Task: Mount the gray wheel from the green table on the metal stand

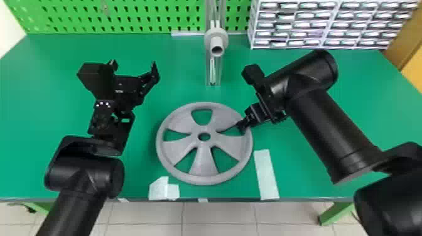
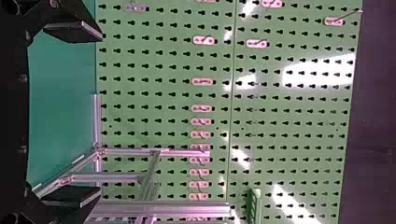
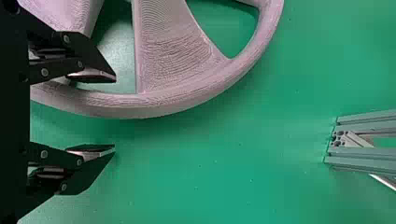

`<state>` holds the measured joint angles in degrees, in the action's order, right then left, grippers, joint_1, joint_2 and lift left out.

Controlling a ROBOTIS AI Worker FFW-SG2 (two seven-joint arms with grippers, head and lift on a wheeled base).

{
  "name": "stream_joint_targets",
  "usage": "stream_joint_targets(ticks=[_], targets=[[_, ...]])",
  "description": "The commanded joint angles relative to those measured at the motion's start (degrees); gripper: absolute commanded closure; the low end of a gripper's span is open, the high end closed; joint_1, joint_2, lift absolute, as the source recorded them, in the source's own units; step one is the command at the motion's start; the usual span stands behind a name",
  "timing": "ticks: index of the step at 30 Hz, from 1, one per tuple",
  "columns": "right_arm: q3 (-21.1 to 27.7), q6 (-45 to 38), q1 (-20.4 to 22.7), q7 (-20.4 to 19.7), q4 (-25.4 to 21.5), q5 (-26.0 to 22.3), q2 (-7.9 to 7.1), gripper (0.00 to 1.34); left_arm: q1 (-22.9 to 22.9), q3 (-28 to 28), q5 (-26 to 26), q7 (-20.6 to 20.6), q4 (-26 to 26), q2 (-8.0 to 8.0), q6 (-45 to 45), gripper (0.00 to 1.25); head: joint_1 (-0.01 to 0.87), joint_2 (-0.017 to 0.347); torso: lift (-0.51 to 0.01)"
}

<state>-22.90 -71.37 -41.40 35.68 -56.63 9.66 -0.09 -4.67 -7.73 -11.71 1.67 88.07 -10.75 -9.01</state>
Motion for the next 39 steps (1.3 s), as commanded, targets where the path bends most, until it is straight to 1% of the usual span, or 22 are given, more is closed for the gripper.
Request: stream_joint_targets(ticks=[1,2,6,7,9,10,16,19,25,28,35,39], targets=[[0.0,0.0,0.0,0.0,-0.1,0.1,0.14,0.84,0.0,0.0,-0.1,0.0,0.0,-0.06,0.0,0.13,0.868,0.052,-0.093],[0.0,0.0,0.0,0.0,-0.1,0.2,0.14,0.88,0.1,0.0,0.0,0.0,0.0,-0.06,0.0,0.13,0.868,0.052,-0.093],[0.1,0.0,0.0,0.0,-0.4,0.5,0.14,0.9,0.2,0.0,-0.1,0.0,0.0,-0.06,0.0,0.13,0.868,0.052,-0.093],[0.1,0.0,0.0,0.0,-0.5,0.5,0.14,0.92,0.2,0.0,-0.1,0.0,0.0,-0.06,0.0,0.13,0.868,0.052,-0.093],[0.2,0.0,0.1,0.0,-0.8,0.8,0.14,1.03,0.3,0.0,-0.2,0.0,0.0,-0.06,0.0,0.13,0.868,0.052,-0.093],[0.2,0.0,0.1,0.0,-0.9,1.0,0.14,1.06,0.3,0.0,-0.2,0.0,0.0,-0.14,0.0,0.13,0.868,0.052,-0.093],[0.8,-0.2,0.7,0.0,-2.3,1.7,0.14,1.07,0.4,0.0,-0.2,0.0,0.1,-0.14,0.0,0.13,0.868,0.052,-0.093],[1.2,-0.5,1.1,0.0,-3.7,2.4,0.14,1.07,0.4,0.0,-0.2,0.0,0.2,-0.14,0.0,0.13,0.868,0.052,-0.093],[1.3,-1.6,2.1,0.0,-7.3,4.0,0.14,1.07,0.7,0.1,-0.2,0.3,0.3,-0.23,0.0,0.13,0.868,0.052,-0.093],[2.0,-1.6,3.0,-0.1,-8.8,4.5,0.14,1.07,0.8,0.0,-0.2,0.4,0.4,-0.23,0.0,0.13,0.868,0.052,-0.093],[3.6,-2.2,5.7,-0.1,-14.6,6.8,0.14,1.07,1.2,0.2,-0.2,0.7,0.8,-0.32,0.0,0.13,0.868,0.052,-0.093],[4.4,-2.2,6.8,-0.1,-16.4,7.3,0.14,1.07,1.7,0.4,-0.2,0.9,1.1,-0.32,0.0,0.13,0.868,0.052,-0.093]])
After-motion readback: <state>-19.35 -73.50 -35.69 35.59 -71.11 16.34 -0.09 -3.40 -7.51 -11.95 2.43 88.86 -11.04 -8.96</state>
